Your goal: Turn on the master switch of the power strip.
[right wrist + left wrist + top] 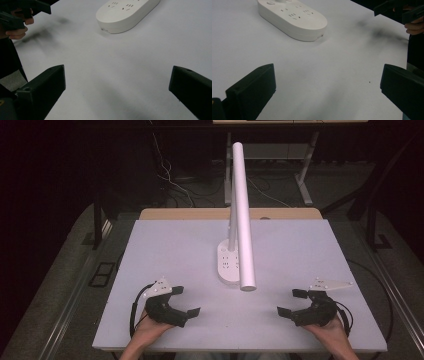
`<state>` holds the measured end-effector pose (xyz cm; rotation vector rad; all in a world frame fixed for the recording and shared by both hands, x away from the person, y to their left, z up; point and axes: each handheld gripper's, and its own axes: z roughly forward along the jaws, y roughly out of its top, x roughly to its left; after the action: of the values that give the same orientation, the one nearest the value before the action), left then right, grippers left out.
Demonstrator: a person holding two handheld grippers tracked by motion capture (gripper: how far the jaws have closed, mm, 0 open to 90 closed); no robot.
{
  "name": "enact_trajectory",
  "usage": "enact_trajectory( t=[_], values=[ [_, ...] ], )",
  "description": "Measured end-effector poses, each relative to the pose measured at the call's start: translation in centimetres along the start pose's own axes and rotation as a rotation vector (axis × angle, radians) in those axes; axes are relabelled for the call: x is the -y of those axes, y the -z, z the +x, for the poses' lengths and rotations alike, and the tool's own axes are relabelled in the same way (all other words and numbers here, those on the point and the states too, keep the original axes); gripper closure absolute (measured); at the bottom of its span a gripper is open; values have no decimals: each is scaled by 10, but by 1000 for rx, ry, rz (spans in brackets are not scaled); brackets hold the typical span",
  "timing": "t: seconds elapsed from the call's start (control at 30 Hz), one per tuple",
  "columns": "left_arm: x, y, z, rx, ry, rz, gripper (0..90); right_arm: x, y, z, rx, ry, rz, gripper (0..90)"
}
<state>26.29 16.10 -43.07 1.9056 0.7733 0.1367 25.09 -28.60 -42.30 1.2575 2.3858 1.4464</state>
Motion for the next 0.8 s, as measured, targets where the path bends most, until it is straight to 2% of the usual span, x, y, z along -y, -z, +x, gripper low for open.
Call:
enact_trajectory(
  t=[0.2, 0.8],
  values=[
    [2, 3, -1, -13, 6, 4, 0, 0, 0, 1, 3, -1, -1, 3],
    [-4, 5, -4, 5, 2, 28, 0, 2, 2, 6, 6, -3, 6, 3]
  ],
)
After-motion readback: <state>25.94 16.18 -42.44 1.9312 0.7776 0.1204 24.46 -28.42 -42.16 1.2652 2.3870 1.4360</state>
